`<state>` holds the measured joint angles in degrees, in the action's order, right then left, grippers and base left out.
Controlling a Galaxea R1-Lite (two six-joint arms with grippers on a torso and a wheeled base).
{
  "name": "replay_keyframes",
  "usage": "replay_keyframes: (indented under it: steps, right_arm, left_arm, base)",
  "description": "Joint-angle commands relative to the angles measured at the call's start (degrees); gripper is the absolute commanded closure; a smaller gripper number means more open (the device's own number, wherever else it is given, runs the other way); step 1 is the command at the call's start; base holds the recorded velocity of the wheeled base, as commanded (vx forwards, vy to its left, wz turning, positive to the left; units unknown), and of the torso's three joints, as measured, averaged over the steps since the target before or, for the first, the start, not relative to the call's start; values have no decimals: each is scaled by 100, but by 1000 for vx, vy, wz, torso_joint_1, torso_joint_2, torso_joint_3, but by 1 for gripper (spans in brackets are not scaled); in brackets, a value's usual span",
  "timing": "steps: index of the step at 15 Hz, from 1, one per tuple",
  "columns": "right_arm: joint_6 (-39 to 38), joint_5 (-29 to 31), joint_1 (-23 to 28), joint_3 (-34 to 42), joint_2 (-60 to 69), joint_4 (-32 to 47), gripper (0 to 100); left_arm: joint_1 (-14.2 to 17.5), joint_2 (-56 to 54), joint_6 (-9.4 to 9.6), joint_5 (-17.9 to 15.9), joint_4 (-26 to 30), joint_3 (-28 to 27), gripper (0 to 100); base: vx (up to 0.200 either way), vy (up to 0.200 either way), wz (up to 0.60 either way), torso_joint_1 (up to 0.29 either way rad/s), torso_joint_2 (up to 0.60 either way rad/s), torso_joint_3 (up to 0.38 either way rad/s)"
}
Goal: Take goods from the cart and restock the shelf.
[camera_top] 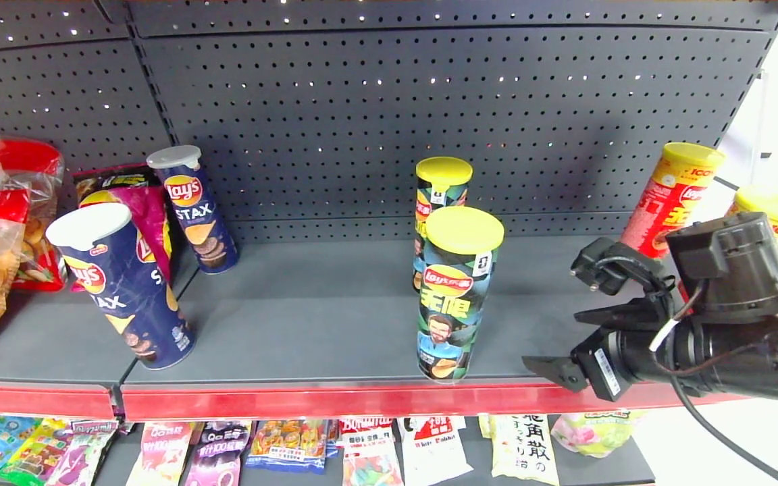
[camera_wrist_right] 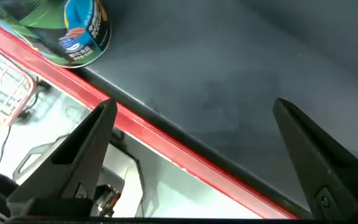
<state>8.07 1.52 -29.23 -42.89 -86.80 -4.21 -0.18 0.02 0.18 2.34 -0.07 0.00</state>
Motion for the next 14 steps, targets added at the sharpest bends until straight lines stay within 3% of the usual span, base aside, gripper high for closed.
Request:
replay_keyframes:
  steps: [1, 14]
  right_arm:
    - [2, 6, -91, -71, -250, -45, 0]
    - [-385, 823, -610, -712, -1059, -160, 0]
  left_arm:
    - [1, -2, -1, 3, -1, 0, 0]
    - [1, -2, -1, 3, -1, 0, 0]
  base:
    - [0, 0, 0, 0, 0, 0]
    - [0, 0, 0, 0, 0, 0]
